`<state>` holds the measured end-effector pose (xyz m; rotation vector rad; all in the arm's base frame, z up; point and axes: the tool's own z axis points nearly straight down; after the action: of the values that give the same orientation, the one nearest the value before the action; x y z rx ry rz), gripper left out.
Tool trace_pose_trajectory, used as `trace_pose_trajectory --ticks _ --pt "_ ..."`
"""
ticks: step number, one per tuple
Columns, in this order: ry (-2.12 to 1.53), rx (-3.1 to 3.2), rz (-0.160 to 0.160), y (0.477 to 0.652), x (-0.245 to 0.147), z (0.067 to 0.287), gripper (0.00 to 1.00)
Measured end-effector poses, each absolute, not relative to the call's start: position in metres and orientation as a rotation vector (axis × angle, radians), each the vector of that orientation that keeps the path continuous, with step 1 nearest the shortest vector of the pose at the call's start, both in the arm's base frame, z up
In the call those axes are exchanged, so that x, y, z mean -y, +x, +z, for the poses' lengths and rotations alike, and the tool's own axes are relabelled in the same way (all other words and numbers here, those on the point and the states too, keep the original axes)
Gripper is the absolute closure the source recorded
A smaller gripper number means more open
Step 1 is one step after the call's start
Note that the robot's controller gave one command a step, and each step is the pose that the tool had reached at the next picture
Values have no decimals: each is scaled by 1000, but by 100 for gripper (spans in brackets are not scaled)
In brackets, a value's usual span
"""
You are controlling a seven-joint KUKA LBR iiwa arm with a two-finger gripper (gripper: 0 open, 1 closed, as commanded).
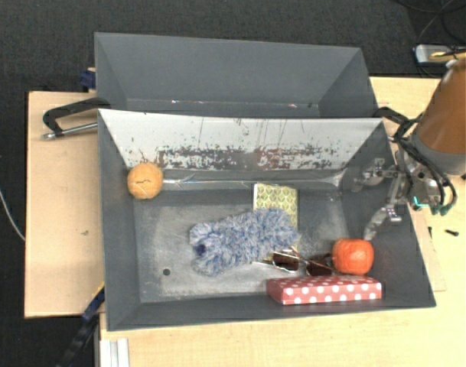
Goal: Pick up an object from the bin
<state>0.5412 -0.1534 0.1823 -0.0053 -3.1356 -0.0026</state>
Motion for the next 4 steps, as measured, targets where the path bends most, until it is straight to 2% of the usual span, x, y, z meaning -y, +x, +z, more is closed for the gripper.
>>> trace_pose_trajectory --ticks 1,2,3,4 --pt "-1 3144 0 543 153 187 0" --pt "585 3090 -1 503 138 153 0" --pt "629 3079 -1 492 141 138 0" --pt "1025 2968 5 513 152 89 100"
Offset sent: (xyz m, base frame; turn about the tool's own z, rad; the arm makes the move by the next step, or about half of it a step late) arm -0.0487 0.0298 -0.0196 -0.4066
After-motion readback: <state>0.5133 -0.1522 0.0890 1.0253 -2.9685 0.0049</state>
